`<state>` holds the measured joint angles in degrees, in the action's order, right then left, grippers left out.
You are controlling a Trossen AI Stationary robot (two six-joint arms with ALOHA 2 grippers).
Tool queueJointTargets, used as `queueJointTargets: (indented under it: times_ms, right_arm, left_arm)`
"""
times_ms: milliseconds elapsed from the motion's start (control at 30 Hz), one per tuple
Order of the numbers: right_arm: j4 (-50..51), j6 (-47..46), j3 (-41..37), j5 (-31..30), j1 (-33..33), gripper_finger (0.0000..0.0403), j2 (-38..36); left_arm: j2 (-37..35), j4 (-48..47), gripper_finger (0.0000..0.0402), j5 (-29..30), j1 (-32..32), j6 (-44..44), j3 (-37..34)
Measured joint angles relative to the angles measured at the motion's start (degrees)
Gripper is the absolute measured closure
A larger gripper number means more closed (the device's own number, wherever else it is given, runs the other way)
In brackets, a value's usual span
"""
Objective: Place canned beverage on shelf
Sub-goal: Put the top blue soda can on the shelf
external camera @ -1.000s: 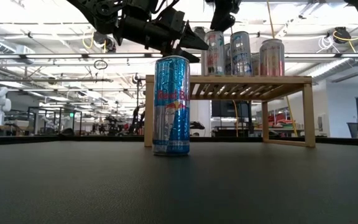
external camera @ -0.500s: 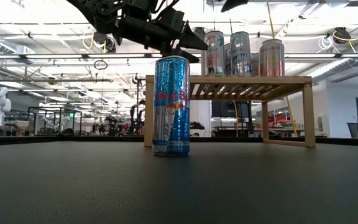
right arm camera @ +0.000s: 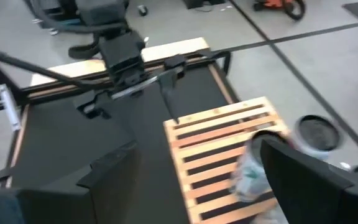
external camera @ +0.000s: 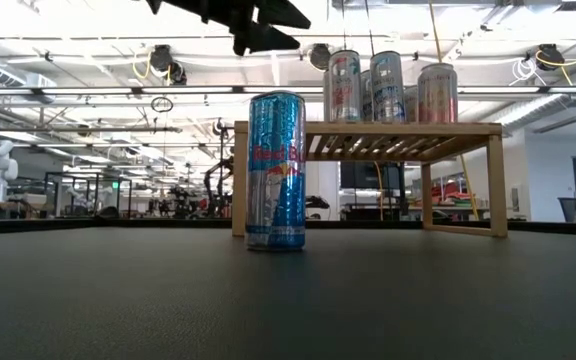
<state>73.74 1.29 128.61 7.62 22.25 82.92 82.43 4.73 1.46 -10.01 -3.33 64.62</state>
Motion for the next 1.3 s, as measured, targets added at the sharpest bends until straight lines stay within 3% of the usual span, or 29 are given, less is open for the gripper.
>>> queueJointTargets:
  times_ms: [133, 333, 533, 733, 867, 1100, 1300]
  right_arm:
    - [-8.5, -2.7, -13.3, 0.0, -3.8, 0.0089, -5.3]
    - [-29.2, -10.2, -37.5, 0.1, -9.2, 0.0090, -15.8]
    - [-43.6, -17.8, -52.5, -0.3, -15.2, 0.0090, -22.9]
    - [-50.9, -20.1, -60.1, -6.4, -22.0, 0.0090, -26.2]
    - [-52.9, -19.5, -63.5, -7.8, -24.8, 0.0090, -26.9]
    - [-55.6, -20.8, -66.1, -7.9, -28.4, 0.0090, -26.5]
    - [-55.7, -20.9, -66.1, -11.7, -31.8, 0.0090, -26.2]
  left_arm:
    - [-0.7, -1.9, 0.0091, 3.3, 3.1, 2.1, 0.0]
    - [-0.7, -9.6, 0.0091, 7.9, 9.4, 9.1, 0.0]
    - [-0.7, -12.6, 0.0091, 12.6, 17.3, 21.3, -3.1]
    - [0.8, -15.2, 0.0091, 24.9, 25.8, 29.6, -3.1]
    - [4.4, -15.7, 0.0088, 30.7, 29.6, 30.1, -3.2]
    - [10.8, -15.0, 0.0035, 29.3, 31.5, 35.0, -3.2]
    - [13.0, -14.5, 0.0003, 29.1, 31.3, 35.1, -3.2]
